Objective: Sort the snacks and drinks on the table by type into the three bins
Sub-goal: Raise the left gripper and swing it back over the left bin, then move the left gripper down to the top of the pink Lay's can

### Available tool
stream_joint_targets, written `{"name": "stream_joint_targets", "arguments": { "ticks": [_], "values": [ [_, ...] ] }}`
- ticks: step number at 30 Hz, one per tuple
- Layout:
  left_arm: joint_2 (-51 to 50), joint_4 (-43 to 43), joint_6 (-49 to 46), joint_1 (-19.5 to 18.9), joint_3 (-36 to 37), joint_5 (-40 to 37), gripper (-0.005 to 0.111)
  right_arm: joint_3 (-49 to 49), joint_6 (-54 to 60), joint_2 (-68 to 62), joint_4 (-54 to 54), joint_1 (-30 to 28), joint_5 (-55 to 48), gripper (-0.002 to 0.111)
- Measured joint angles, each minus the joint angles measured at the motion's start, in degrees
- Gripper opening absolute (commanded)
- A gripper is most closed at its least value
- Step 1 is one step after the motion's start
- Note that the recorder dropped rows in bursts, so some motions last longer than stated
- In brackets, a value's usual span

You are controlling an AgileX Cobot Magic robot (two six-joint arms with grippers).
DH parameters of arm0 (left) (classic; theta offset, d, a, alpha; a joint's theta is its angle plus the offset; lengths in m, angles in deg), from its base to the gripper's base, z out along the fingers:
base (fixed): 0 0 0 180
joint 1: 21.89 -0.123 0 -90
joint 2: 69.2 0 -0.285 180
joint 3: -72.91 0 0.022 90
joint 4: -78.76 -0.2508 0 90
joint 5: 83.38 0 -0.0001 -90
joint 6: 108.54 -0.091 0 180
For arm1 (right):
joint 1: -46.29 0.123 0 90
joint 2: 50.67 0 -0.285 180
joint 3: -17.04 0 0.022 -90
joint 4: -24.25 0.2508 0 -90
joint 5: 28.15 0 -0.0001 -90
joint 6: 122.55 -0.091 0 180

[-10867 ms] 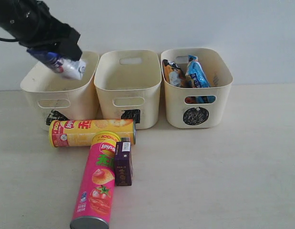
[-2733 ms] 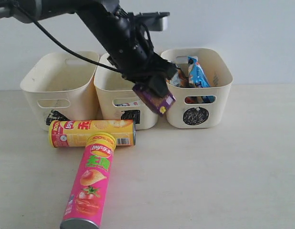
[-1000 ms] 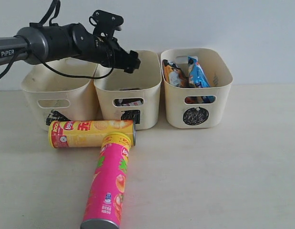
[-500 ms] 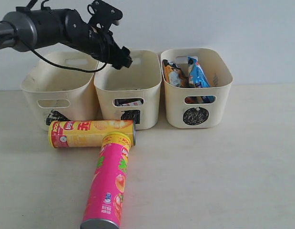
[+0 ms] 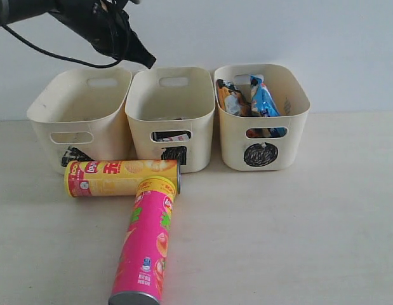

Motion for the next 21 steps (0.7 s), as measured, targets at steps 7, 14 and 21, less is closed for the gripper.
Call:
{"name": "stream_joint_targets", "arguments": {
  "ticks": [7, 14, 21],
  "values": [
    [4.7, -0.2, 0.1, 0.0, 2.0, -8.2, 0.004, 0.0, 0.0, 0.0, 0.0, 0.0, 0.0, 0.000],
    [12.7, 0.1, 1.4, 0.0, 12.3, -10.3, 0.004, 0.0, 0.0, 0.0, 0.0, 0.0, 0.0, 0.000],
    [21.8, 0.2, 9.1, 0.0, 23.0, -9.5, 0.004, 0.0, 0.0, 0.0, 0.0, 0.0, 0.0, 0.000]
  ]
}}
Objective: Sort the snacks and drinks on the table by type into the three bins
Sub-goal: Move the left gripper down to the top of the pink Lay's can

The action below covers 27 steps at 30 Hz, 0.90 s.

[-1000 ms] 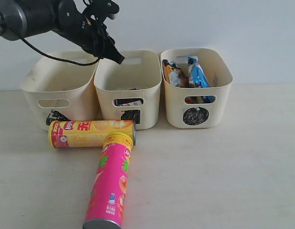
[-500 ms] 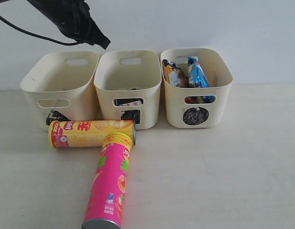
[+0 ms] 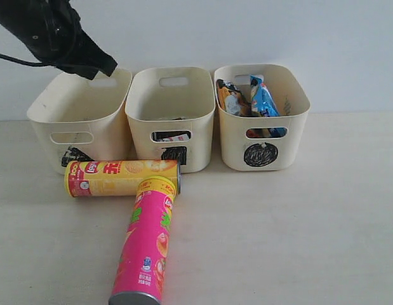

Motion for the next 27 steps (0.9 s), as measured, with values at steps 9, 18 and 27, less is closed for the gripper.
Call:
{"name": "stream_joint_targets", "arguments": {
  "ticks": [9, 18, 27],
  "values": [
    [7.2, 0.0, 3.8, 0.0, 6.3, -5.3, 0.004, 0.0, 0.0, 0.0, 0.0, 0.0, 0.0, 0.000],
    [10.8, 2.1, 4.1, 2.1, 10.6, -9.5, 0.004, 0.0, 0.0, 0.0, 0.0, 0.0, 0.0, 0.000],
    [10.8, 2.8, 6.6, 12.6, 13.1, -9.5, 0.004, 0.0, 0.0, 0.0, 0.0, 0.0, 0.0, 0.000]
  ]
}}
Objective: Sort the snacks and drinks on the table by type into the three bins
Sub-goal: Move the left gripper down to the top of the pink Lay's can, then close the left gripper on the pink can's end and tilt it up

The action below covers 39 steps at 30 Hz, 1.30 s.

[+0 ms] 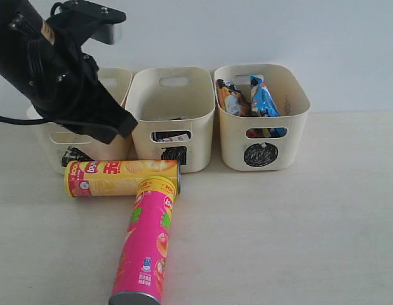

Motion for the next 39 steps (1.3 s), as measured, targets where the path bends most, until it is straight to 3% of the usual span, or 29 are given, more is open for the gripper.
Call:
{"name": "stream_joint_targets", "arguments": {
  "ticks": [9, 14, 16, 18, 22, 23, 31, 34, 39],
  "values": [
    [-1.6, 2.6, 1.1, 6.8, 0.0, -2.4, 0.004, 0.0, 0.0, 0.0, 0.0, 0.0, 0.0, 0.000],
    [-6.1, 3.0, 1.5, 8.3, 0.0, -6.6, 0.005, 0.0, 0.0, 0.0, 0.0, 0.0, 0.0, 0.000],
    [-8.2, 3.1, 1.5, 8.3, 0.0, -7.6, 0.010, 0.0, 0.0, 0.0, 0.0, 0.0, 0.0, 0.000],
    [-10.0, 3.1, 1.5, 8.3, 0.1, -8.1, 0.025, 0.0, 0.0, 0.0, 0.0, 0.0, 0.0, 0.000],
    [-12.9, 2.6, 2.3, 8.3, 0.1, -8.2, 0.091, 0.0, 0.0, 0.0, 0.0, 0.0, 0.0, 0.000],
    [-13.8, 2.6, 4.5, 8.3, 0.1, -7.0, 0.097, 0.0, 0.0, 0.0, 0.0, 0.0, 0.0, 0.000],
    [-19.0, -1.2, 18.3, 6.8, 0.1, 3.6, 0.095, 0.0, 0.0, 0.0, 0.0, 0.0, 0.0, 0.000],
    [-21.7, -1.7, 20.5, 4.4, 0.1, 4.6, 0.095, 0.0, 0.0, 0.0, 0.0, 0.0, 0.0, 0.000],
    [-24.1, -1.9, 21.0, 3.9, 0.1, 7.7, 0.095, 0.0, 0.0, 0.0, 0.0, 0.0, 0.0, 0.000]
  ]
}}
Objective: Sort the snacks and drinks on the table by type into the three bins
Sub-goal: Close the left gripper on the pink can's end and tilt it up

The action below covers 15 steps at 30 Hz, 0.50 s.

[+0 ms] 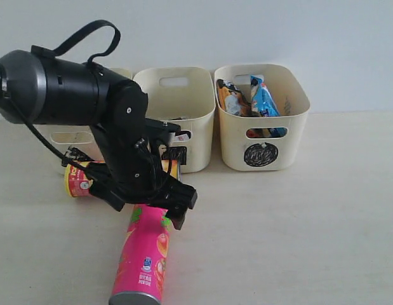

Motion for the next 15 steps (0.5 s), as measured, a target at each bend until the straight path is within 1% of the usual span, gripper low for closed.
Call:
{"name": "stream_joint_targets", "arguments": {
  "ticks": [2, 7, 13, 15],
  "values": [
    [-1.8, 0.0, 0.0, 0.0, 0.0, 2.0, 0.095, 0.0, 0.0, 0.0, 0.0, 0.0, 0.0, 0.000],
    [-4.4, -0.2, 1.1, -0.1, 0.0, 3.4, 0.095, 0.0, 0.0, 0.0, 0.0, 0.0, 0.0, 0.000],
    [-7.3, -0.6, 1.6, -0.9, 0.0, 3.7, 0.090, 0.0, 0.0, 0.0, 0.0, 0.0, 0.0, 0.000],
    [-7.7, -0.6, 1.6, -1.1, 0.0, 3.7, 0.086, 0.0, 0.0, 0.0, 0.0, 0.0, 0.0, 0.000]
  ]
}}
